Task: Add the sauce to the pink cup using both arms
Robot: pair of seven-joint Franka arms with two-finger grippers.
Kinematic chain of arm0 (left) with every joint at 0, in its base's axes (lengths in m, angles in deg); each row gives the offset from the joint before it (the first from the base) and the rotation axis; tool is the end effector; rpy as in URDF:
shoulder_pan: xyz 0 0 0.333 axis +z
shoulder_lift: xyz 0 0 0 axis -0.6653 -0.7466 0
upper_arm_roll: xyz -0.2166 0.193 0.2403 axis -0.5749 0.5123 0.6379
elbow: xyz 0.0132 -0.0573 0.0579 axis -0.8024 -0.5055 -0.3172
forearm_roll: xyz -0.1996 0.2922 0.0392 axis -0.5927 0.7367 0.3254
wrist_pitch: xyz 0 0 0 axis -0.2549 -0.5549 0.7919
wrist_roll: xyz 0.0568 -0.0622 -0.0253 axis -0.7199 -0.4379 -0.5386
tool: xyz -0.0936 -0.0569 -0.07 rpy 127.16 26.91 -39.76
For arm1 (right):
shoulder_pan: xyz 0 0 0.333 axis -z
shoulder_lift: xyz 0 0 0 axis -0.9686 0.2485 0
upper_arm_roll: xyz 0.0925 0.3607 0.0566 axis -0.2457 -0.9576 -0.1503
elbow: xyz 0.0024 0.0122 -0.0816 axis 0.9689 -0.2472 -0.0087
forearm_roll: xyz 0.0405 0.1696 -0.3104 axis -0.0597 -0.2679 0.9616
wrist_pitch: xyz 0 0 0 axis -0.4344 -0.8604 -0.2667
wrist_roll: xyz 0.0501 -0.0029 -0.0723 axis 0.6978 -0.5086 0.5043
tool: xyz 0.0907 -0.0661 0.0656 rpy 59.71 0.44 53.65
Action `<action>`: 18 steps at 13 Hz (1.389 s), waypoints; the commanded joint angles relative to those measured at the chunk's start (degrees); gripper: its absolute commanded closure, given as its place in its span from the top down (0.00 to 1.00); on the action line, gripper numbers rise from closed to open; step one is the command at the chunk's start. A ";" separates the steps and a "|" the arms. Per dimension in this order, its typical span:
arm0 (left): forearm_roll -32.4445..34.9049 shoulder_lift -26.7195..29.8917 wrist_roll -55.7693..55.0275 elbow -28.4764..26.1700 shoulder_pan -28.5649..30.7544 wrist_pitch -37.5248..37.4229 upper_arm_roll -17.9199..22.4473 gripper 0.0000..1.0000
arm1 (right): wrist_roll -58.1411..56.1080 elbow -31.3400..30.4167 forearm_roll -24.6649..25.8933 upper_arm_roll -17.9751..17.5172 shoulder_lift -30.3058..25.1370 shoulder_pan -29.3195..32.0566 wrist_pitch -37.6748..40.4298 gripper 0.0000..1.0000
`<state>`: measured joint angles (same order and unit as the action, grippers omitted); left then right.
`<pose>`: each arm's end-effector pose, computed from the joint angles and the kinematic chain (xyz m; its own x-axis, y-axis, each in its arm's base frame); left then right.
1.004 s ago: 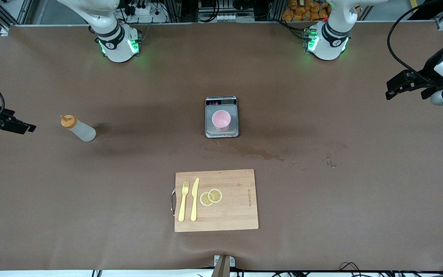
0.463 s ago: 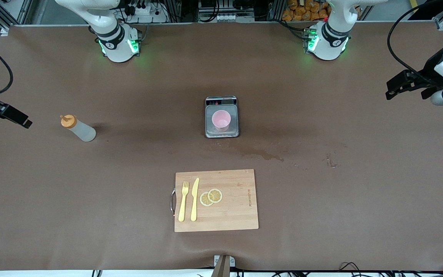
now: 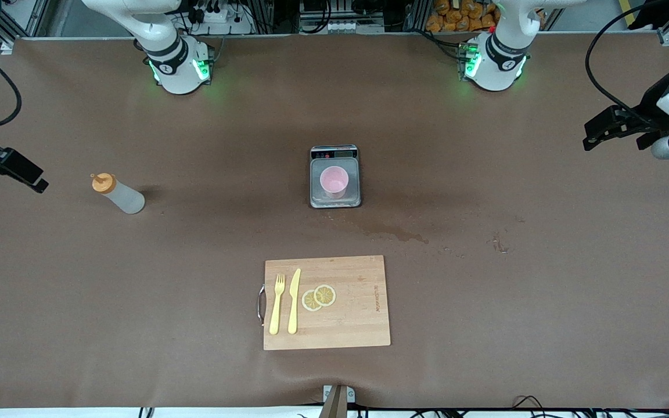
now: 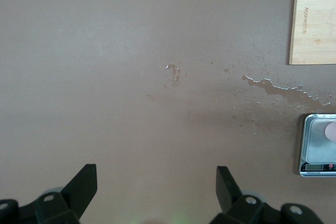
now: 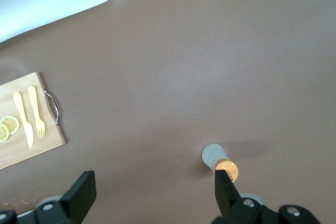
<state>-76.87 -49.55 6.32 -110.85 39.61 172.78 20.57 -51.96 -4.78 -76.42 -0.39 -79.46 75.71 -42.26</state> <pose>0.5031 -0.0528 0.6749 0.9998 0.0057 -0.0175 0.0058 -1.0000 0.0039 0.5445 0.0038 0.6754 0.9389 -0.3181 0.1317 -0.3188 -0.9477 -0.0158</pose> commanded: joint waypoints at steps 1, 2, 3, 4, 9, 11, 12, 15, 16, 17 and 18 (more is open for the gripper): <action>0.40 1.04 0.93 -0.04 0.34 -0.47 -0.03 1.00 | -1.86 -1.61 1.56 0.97 -0.04 0.24 -0.36 1.00; 0.40 0.95 0.93 -0.12 0.25 -0.47 -0.03 1.00 | -3.79 -1.88 1.38 0.98 0.22 1.38 -0.72 1.00; 0.40 0.86 0.93 -0.04 0.34 -0.47 -0.03 1.00 | -4.68 -1.79 1.21 0.98 0.74 1.57 -0.89 1.00; 0.31 0.77 1.01 0.05 0.34 -0.47 -0.03 1.00 | -4.69 -1.71 1.20 0.98 0.83 1.66 -1.59 1.00; 0.48 0.42 2.50 0.05 0.42 -0.47 -0.03 1.00 | -4.07 -1.44 1.20 0.98 0.48 2.36 -1.51 1.00; 0.49 0.42 2.77 0.05 0.42 -0.47 -0.03 1.00 | -3.81 -1.35 1.03 1.06 0.48 2.45 -1.42 1.00; 0.49 0.33 2.69 0.05 0.34 -0.47 -0.03 1.00 | -3.81 -1.35 1.03 1.06 0.40 2.45 -1.42 1.00; 0.49 0.42 2.77 0.14 0.34 -0.47 -0.03 1.00 | -3.89 -1.35 1.12 0.98 0.31 2.27 -1.33 1.00; 0.49 0.42 2.77 0.14 0.34 -0.47 -0.03 1.00 | -3.98 -1.35 1.46 0.89 0.22 2.10 -1.16 1.00; 0.49 0.42 2.69 0.05 0.34 -0.47 0.06 1.00 | -3.90 -1.35 1.47 0.80 0.13 2.01 -0.64 1.00; 0.49 0.42 2.77 0.05 0.77 -0.47 0.06 1.00 | -3.89 -1.35 1.47 0.80 0.04 2.01 -0.11 1.00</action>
<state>-76.87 -49.55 8.02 -110.83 39.70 172.78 20.68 -56.00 -6.22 -75.89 0.95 -78.57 77.50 -43.52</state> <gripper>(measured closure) 0.000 0.000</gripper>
